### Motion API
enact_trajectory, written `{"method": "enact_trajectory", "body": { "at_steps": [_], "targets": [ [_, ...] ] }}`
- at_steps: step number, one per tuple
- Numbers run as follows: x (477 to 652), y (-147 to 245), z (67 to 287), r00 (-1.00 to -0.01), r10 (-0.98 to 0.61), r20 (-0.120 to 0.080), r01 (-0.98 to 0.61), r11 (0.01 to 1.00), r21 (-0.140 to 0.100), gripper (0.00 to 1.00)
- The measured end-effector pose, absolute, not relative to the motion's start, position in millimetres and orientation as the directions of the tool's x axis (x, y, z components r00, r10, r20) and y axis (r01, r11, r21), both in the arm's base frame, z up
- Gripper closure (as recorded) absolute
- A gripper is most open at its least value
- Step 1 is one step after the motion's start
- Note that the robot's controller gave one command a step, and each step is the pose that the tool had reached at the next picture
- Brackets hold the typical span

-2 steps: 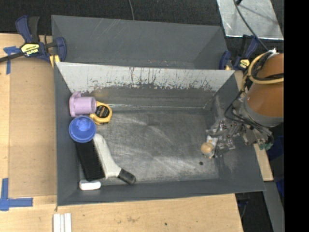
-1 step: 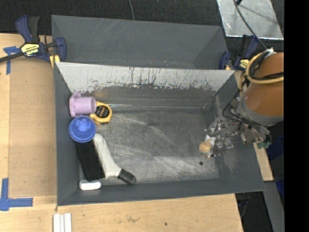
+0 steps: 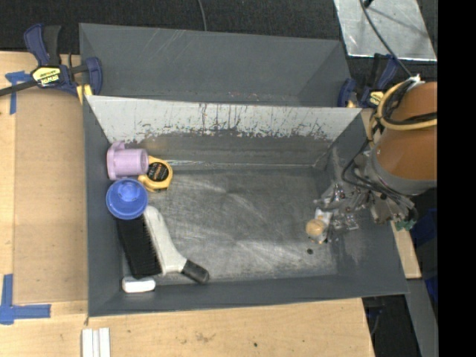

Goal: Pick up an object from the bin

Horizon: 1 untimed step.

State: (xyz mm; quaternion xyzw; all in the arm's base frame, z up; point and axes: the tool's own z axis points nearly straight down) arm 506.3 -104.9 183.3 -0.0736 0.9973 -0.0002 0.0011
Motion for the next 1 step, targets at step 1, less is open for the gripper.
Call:
{"method": "enact_trajectory", "body": {
  "at_steps": [1],
  "targets": [
    [508.2,-106.8,175.1,-0.990,-0.143,-0.002,-0.143,0.990,0.000,1.00]
  ]
}}
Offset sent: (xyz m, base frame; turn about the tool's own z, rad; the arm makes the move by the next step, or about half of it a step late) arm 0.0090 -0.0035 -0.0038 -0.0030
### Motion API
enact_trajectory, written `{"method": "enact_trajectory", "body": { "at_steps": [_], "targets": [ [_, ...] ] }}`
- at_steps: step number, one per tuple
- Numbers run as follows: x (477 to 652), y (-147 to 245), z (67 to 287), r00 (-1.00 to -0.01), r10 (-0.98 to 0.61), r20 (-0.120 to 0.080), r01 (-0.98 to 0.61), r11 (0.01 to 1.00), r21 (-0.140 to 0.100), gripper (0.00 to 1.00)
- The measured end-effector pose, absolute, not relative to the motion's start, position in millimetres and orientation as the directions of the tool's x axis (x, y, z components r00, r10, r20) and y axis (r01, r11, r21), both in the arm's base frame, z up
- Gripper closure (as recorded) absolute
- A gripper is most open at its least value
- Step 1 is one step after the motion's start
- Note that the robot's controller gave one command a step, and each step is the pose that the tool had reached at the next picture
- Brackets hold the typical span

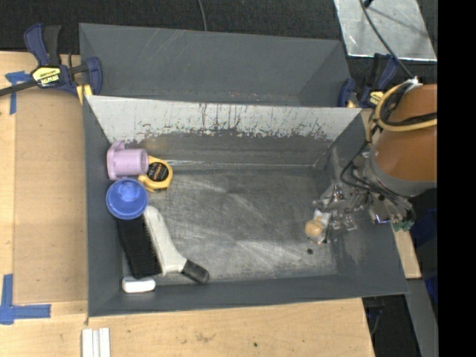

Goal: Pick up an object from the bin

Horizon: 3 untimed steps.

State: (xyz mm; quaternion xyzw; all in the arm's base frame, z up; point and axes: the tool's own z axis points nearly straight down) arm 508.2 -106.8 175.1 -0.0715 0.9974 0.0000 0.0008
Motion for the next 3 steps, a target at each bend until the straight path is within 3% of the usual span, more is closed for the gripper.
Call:
{"method": "enact_trajectory", "body": {
  "at_steps": [3],
  "targets": [
    [511.2,-100.7,174.3,-0.976,-0.216,-0.002,-0.216,0.976,-0.001,1.00]
  ]
}}
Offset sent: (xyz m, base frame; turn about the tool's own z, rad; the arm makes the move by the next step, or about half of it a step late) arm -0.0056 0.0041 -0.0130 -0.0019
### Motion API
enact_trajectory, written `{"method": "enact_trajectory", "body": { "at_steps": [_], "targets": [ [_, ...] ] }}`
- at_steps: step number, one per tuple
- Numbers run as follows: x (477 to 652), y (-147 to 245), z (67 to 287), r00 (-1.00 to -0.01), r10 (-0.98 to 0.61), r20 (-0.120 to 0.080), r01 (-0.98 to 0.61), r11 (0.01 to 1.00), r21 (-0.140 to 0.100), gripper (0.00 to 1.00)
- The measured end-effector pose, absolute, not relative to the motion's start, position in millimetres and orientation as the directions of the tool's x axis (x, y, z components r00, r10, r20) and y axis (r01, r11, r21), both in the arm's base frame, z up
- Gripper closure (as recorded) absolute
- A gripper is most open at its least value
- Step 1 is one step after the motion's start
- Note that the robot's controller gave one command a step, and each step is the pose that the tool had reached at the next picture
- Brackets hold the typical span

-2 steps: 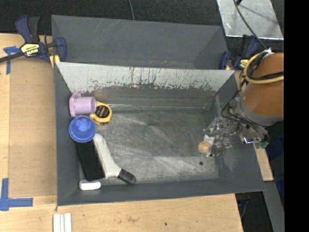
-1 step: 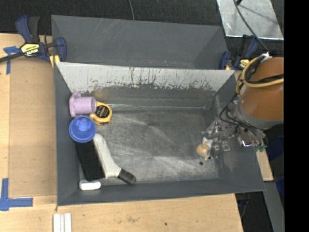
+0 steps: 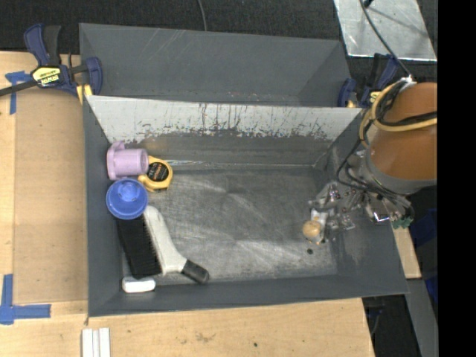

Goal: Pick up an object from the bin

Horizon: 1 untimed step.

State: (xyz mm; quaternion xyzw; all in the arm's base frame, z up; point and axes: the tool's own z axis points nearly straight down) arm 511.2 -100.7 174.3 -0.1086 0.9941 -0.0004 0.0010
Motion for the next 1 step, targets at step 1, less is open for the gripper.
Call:
{"method": "enact_trajectory", "body": {
  "at_steps": [1],
  "targets": [
    [512.2,-102.1,178.9,-0.978,-0.207,-0.005,-0.207,0.978,-0.001,1.00]
  ]
}}
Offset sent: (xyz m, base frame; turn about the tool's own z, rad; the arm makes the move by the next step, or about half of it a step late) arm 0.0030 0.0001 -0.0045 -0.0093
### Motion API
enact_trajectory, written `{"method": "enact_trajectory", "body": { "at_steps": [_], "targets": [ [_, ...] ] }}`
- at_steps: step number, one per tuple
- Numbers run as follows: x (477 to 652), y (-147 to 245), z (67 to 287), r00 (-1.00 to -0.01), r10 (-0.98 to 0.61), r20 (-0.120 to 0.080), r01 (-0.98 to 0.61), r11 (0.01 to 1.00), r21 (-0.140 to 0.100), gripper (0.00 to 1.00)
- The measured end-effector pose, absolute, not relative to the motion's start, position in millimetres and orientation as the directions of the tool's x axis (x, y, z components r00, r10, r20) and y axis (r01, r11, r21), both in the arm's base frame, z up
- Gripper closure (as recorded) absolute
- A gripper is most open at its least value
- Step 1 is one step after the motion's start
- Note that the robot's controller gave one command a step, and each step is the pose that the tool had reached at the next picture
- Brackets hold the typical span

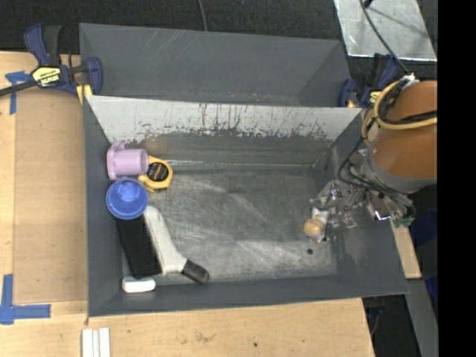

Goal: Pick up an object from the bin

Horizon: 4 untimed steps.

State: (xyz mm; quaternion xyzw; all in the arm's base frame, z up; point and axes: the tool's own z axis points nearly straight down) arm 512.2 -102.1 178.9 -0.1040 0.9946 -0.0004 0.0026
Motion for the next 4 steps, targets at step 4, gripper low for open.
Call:
{"method": "enact_trajectory", "body": {
  "at_steps": [4],
  "targets": [
    [517.3,-110,187,-0.971,-0.238,-0.003,-0.238,0.971,-0.002,1.00]
  ]
}}
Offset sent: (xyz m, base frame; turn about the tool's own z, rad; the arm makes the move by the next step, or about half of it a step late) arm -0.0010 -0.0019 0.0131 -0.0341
